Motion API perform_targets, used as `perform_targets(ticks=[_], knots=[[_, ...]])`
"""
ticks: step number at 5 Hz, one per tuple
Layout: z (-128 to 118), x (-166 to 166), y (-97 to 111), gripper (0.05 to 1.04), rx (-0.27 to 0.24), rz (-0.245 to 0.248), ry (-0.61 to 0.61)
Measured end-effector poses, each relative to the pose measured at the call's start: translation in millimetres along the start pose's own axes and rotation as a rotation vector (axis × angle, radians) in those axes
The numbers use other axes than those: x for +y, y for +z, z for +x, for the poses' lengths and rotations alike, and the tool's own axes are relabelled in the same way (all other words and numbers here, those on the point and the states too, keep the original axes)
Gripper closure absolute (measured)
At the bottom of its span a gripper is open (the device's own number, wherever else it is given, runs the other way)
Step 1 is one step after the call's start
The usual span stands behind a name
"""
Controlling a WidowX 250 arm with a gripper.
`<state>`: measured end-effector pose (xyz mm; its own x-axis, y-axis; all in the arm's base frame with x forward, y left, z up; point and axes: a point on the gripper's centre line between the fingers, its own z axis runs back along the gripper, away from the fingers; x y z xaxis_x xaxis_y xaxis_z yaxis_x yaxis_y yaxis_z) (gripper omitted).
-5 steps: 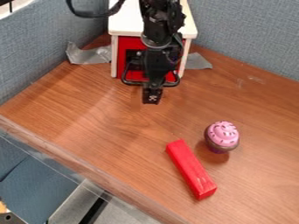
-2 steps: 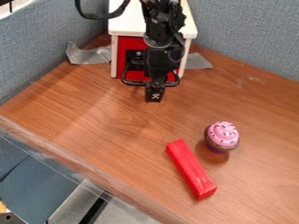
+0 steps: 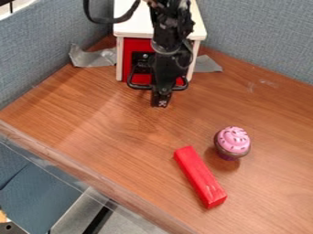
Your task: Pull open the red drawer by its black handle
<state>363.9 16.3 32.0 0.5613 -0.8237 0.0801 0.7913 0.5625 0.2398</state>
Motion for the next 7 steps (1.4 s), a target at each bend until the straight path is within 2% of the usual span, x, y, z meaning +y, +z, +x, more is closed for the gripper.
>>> perform_targets(ticks=[1, 2, 3, 5, 7], knots=[[0, 0, -3, 0.627, 0.008, -0.005, 0.012], [2, 0, -3, 0.870, 0.002, -0.004, 0.011], [3, -11, -3, 0.940, -0.006, -0.018, -0.006], [10, -48, 6, 0.945, -0.021, -0.054, -0.074], [15, -71, 8, 0.945, -0.035, -0.060, -0.111]])
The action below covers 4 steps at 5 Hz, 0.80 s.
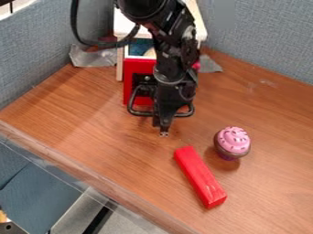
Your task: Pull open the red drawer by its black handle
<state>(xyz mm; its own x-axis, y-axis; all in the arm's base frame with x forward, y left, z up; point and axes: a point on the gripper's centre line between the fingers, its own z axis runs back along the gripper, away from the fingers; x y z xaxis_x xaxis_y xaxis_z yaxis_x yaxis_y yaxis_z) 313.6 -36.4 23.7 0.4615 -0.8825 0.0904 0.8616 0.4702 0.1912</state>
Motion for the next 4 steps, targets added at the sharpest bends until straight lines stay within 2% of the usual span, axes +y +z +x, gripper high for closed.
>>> perform_targets(ticks=[2, 4], knots=[[9, -21, 0, 0.945, -0.003, -0.006, -0.036], [15, -37, 10, 0.945, -0.033, -0.028, -0.017]])
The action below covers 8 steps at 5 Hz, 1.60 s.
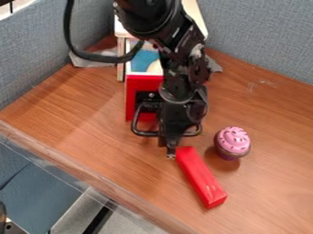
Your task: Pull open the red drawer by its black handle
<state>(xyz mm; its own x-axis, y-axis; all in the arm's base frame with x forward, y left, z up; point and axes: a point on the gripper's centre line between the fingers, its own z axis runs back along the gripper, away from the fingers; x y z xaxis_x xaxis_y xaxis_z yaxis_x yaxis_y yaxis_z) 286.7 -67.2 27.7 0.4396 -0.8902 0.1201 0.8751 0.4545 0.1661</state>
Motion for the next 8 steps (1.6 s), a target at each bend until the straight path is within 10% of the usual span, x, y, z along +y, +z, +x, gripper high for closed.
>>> perform_targets(ticks=[2, 5, 8], knots=[[0, -6, 7, 0.900, -0.016, -0.012, -0.003], [1, -7, 16, 0.093, -0.012, -0.010, -0.050], [-18, 3, 79, 0.082, -0.053, -0.038, 0.064]])
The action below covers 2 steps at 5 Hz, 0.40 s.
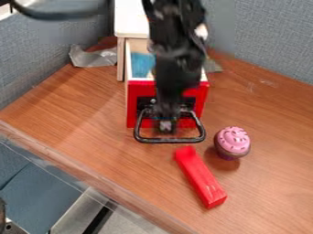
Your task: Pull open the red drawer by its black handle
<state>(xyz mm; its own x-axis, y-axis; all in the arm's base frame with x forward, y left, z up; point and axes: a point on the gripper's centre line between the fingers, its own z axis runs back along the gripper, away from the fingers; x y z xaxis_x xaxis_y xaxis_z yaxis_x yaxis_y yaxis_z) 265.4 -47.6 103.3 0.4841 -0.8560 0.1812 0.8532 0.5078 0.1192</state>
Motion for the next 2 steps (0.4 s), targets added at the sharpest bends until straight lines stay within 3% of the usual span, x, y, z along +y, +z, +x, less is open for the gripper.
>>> perform_targets(ticks=[1, 2], knots=[[-8, 9, 23, 0.082, 0.047, -0.059, 0.075], [-12, 22, 32, 0.082, 0.097, -0.099, 0.148]])
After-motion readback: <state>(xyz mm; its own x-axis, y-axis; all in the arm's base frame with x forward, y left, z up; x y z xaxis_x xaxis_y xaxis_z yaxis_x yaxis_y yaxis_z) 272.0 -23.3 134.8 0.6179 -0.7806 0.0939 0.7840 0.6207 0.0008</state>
